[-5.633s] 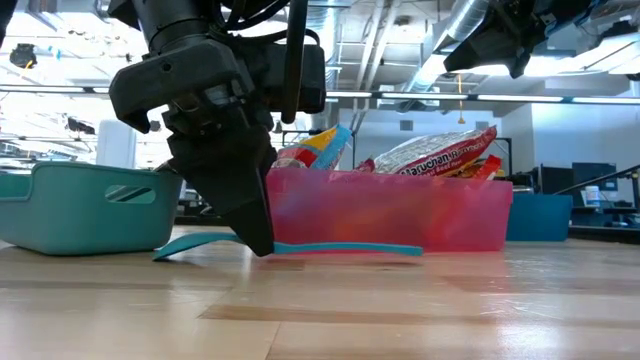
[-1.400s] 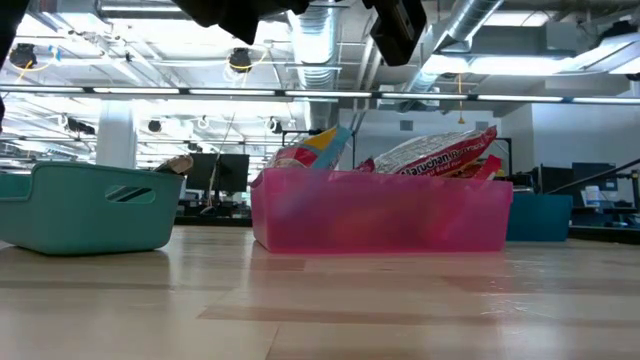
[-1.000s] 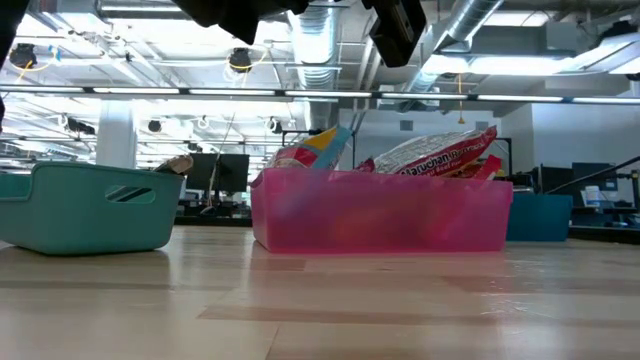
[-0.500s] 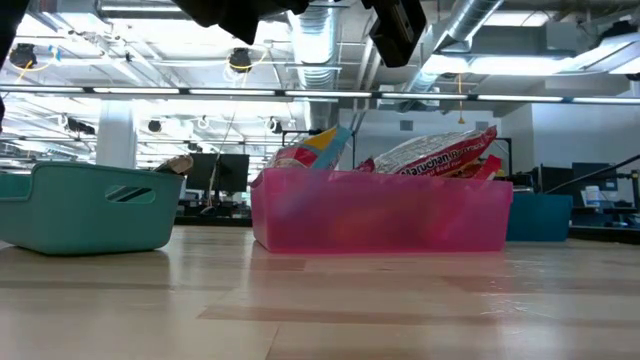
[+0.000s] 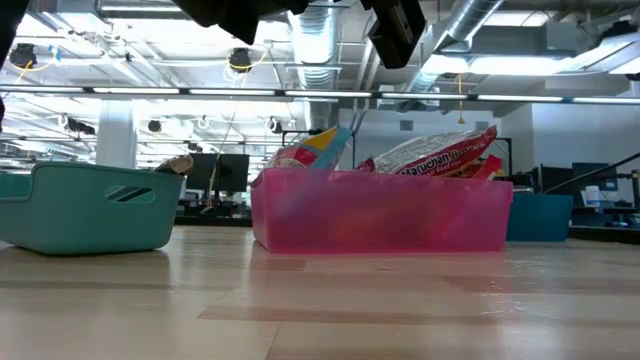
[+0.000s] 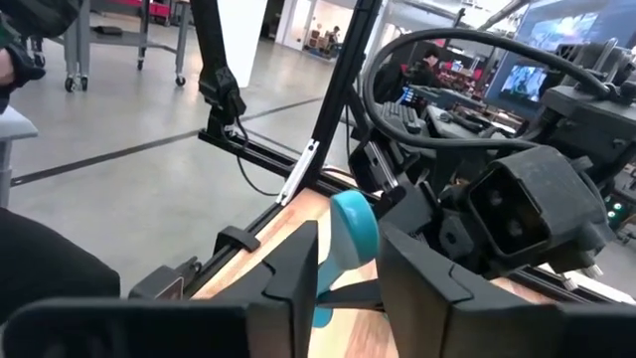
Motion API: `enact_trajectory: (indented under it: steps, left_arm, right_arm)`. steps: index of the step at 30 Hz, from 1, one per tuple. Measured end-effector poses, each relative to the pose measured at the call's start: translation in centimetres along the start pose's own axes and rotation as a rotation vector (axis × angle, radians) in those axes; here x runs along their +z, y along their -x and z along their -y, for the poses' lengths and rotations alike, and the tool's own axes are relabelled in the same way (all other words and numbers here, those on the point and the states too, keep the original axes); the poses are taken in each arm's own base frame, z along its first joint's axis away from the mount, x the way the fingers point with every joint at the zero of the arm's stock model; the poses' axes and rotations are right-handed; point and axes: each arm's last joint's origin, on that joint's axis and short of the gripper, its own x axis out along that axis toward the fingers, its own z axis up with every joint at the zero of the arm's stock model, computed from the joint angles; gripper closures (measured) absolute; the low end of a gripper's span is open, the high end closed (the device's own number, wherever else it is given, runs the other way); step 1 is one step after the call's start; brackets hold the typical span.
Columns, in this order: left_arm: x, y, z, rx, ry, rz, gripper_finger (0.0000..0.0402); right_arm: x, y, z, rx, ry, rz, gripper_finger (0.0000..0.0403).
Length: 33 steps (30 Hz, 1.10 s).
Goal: Pick & Place Food Item
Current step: Put the blue baby spoon into the green bin
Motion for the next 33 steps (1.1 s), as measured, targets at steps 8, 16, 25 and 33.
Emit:
enact_trajectory:
  steps: [8, 16, 25, 33]
  left_arm:
    - [0.00, 0.00, 0.00, 0.000, 0.002, 0.000, 0.0373]
    - [0.00, 0.00, 0.00, 0.000, 0.002, 0.000, 0.0374]
    - [0.02, -0.01, 0.05, -0.004, -0.001, 0.003, 0.0360]
    - [0.02, 0.00, 0.01, -0.002, 0.000, 0.002, 0.0354]
  right_arm:
    - [-0.05, 0.00, -0.02, 0.002, 0.000, -0.005, 0.0320]
    - [-0.03, 0.02, -0.03, 0.003, -0.001, -0.003, 0.0342]
    - [-0.04, 0.02, -0.05, 0.008, 0.000, -0.004, 0.0395]
    - [-0.05, 0.02, -0.05, 0.007, 0.000, -0.004, 0.0397]
